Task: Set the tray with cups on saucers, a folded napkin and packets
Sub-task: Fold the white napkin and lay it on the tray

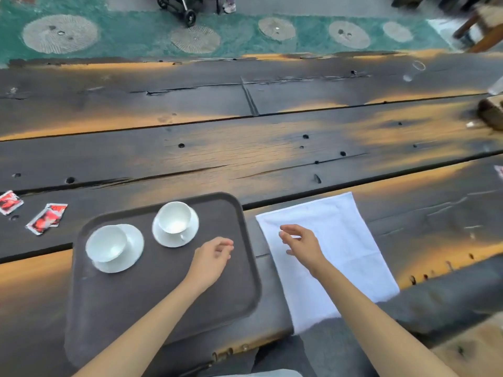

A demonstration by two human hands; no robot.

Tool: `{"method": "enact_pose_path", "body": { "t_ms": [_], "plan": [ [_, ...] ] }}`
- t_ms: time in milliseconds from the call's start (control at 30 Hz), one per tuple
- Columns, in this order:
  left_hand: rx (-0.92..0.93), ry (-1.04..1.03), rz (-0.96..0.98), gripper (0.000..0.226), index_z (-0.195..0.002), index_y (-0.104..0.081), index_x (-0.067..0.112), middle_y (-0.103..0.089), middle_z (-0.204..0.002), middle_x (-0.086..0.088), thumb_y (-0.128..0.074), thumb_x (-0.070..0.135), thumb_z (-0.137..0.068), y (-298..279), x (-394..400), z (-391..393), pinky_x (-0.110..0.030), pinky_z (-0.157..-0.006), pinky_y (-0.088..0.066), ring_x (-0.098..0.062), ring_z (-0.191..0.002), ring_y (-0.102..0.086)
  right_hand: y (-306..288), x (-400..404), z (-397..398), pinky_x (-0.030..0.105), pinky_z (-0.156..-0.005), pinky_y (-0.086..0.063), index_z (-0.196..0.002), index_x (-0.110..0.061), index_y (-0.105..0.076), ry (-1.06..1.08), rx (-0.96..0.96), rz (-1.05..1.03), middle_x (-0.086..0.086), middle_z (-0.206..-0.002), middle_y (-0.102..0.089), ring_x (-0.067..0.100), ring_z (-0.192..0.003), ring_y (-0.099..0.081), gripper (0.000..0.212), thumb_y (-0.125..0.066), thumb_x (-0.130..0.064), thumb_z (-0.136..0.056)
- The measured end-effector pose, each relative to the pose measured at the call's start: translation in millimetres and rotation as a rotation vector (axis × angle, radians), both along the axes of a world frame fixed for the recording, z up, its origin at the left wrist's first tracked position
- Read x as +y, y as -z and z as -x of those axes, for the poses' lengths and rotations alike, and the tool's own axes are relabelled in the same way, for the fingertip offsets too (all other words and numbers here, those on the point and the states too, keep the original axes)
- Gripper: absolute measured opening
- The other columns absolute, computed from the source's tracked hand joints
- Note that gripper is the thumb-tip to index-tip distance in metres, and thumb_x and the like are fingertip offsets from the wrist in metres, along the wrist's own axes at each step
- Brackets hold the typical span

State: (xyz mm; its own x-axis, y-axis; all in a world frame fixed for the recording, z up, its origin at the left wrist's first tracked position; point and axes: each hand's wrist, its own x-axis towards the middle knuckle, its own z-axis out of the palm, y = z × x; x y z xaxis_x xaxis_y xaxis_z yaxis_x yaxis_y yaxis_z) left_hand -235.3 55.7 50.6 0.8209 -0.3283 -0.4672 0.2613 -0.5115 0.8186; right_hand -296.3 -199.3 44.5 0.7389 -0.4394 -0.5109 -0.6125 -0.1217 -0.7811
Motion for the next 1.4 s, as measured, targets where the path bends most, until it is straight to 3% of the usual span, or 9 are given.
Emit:
{"method": "enact_pose_path", "body": {
  "t_ms": [167, 300, 433, 567, 700, 833, 1033, 1200, 1400],
  "plan": [
    [-0.117, 0.013, -0.103, 0.023, -0.118, -0.069, 0.014, -0.072, -0.113, -0.001, -0.058, 0.017, -0.098, 16, -95, -3, -0.026, -0.09, -0.05, -0.017, -0.102, -0.068, 19, -123, -1, 0.04, -0.086, -0.061, -0.116, -0.025, -0.073, -0.087, 0.049, 0.105, -0.002, -0.117, -0.07, 0.013, -0.1, -0.067, 0.021, -0.066, -0.029, -0.096],
    [-0.151, -0.004, -0.258, 0.038, -0.135, -0.057, 0.007, -0.062, -0.13, -0.014, -0.055, 0.016, -0.099, 40, -158, -15, -0.033, -0.103, -0.041, -0.029, -0.122, -0.057, 35, -214, -13, 0.032, -0.088, -0.051, -0.123, -0.02, -0.069, -0.197, 0.097, 0.331, 0.004, -0.124, -0.069, 0.021, -0.111, -0.065, 0.027, -0.06, -0.022, -0.098],
    [-0.133, -0.079, -0.42, 0.047, -0.144, -0.048, 0.006, -0.048, -0.148, -0.017, -0.055, 0.019, -0.099, 63, -186, -26, -0.04, -0.115, -0.031, -0.034, -0.139, -0.041, 46, -278, -38, 0.044, -0.1, -0.047, -0.142, -0.012, -0.053, -0.324, 0.156, 0.494, 0.016, -0.128, -0.058, 0.034, -0.12, -0.056, 0.047, -0.061, -0.017, -0.096],
    [-0.18, -0.099, -0.542, 0.045, -0.137, -0.054, 0.01, -0.051, -0.142, -0.015, -0.061, 0.014, -0.093, 72, -192, -30, -0.043, -0.107, -0.04, -0.034, -0.132, -0.044, 52, -307, -58, 0.042, -0.104, -0.045, -0.148, -0.007, -0.045, -0.491, 0.179, 0.453, 0.014, -0.121, -0.055, 0.031, -0.119, -0.053, 0.059, -0.064, -0.011, -0.092],
    [-0.172, -0.114, -0.574, 0.032, -0.119, -0.064, 0.01, -0.06, -0.127, -0.011, -0.064, 0.009, -0.088, 73, -189, -37, -0.042, -0.095, -0.048, -0.029, -0.116, -0.055, 57, -319, -69, 0.03, -0.076, -0.045, -0.123, -0.007, -0.067, -0.588, 0.149, 0.493, 0.007, -0.09, -0.067, 0.026, -0.09, -0.062, 0.034, -0.062, -0.009, -0.09],
    [-0.153, -0.16, -0.592, 0.014, -0.083, -0.071, 0.015, -0.065, -0.102, -0.005, -0.06, 0.008, -0.085, 69, -190, -47, -0.035, -0.075, -0.046, -0.026, -0.092, -0.061, 57, -332, -83, 0.036, -0.071, -0.047, -0.104, -0.005, -0.072, -0.605, 0.14, 0.471, 0.017, -0.087, -0.07, 0.033, -0.087, -0.064, 0.017, -0.065, -0.016, -0.094],
    [-0.225, -0.27, -0.539, 0.008, -0.088, -0.072, 0.018, -0.069, -0.089, 0.0, -0.065, 0.019, -0.091, 56, -198, -83, -0.033, -0.075, -0.045, -0.022, -0.088, -0.062, 43, -344, -120, 0.032, -0.078, -0.048, -0.096, -0.014, -0.075, -0.482, 0.049, 0.476, 0.006, -0.076, -0.073, 0.026, -0.082, -0.068, 0.012, -0.065, -0.02, -0.093],
    [-0.325, -0.377, -0.449, 0.006, -0.09, -0.074, 0.015, -0.073, -0.092, -0.001, -0.068, 0.016, -0.09, 34, -215, -127, -0.03, -0.081, -0.047, -0.018, -0.093, -0.062, 26, -349, -154, 0.03, -0.077, -0.051, -0.087, -0.016, -0.075, -0.325, -0.038, 0.458, 0.003, -0.077, -0.076, 0.023, -0.081, -0.071, 0.014, -0.06, -0.016, -0.089],
    [-0.418, -0.317, -0.411, 0.005, -0.092, -0.074, 0.013, -0.074, -0.093, -0.003, -0.068, 0.013, -0.092, 12, -211, -121, -0.028, -0.079, -0.048, -0.017, -0.087, -0.065, 9, -354, -140, 0.03, -0.076, -0.056, -0.086, -0.018, -0.074, -0.355, -0.091, 0.46, 0.002, -0.079, -0.077, 0.021, -0.079, -0.073, 0.014, -0.061, -0.016, -0.09]
  ]
}}
